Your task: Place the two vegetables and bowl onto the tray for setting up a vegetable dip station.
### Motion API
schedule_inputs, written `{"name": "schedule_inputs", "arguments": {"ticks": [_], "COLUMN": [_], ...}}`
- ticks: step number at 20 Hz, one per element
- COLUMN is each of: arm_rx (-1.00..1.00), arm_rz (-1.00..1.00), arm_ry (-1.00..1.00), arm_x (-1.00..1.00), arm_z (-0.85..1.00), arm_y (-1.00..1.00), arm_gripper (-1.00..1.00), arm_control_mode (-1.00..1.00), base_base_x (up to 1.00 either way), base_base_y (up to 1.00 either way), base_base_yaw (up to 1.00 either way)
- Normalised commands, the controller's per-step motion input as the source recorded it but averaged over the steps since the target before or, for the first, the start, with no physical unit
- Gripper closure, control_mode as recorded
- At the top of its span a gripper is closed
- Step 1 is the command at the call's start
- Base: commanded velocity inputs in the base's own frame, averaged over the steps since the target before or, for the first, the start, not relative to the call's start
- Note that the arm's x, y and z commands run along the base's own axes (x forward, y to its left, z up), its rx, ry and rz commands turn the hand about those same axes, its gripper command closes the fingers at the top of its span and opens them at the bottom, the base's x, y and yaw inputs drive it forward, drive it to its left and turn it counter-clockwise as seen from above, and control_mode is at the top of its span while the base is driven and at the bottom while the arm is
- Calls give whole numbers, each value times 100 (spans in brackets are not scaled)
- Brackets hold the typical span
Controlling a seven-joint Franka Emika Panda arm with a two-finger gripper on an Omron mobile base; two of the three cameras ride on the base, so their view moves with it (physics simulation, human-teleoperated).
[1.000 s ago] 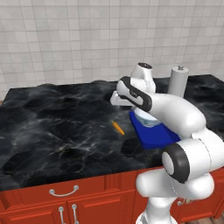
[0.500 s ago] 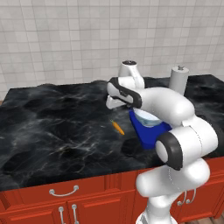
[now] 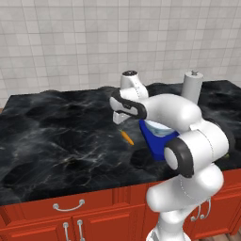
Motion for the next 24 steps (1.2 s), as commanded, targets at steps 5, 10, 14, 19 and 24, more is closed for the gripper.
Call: {"name": "schedule_inputs", "arguments": {"ticks": [5,10,14,19,24], "arm_rx": [-5,-3,-3,0,0], "arm_rz": [13,10,6,1,0], "arm_ry": [0,1,2,0,0], "arm_x": [18,16,17,10,6], "arm_z": [-28,-26,-27,-27,-25], "arm_y": [1,0,0,0,0], "arm_gripper": [-100,-100,-100,-100,-100], "arm_control_mode": [-100,-100,-100,-100,-100], "base_base_x": [0,0,0,0,0], "base_base_y": [0,0,0,0,0], "base_base_yaw": [0,0,0,0,0]}}
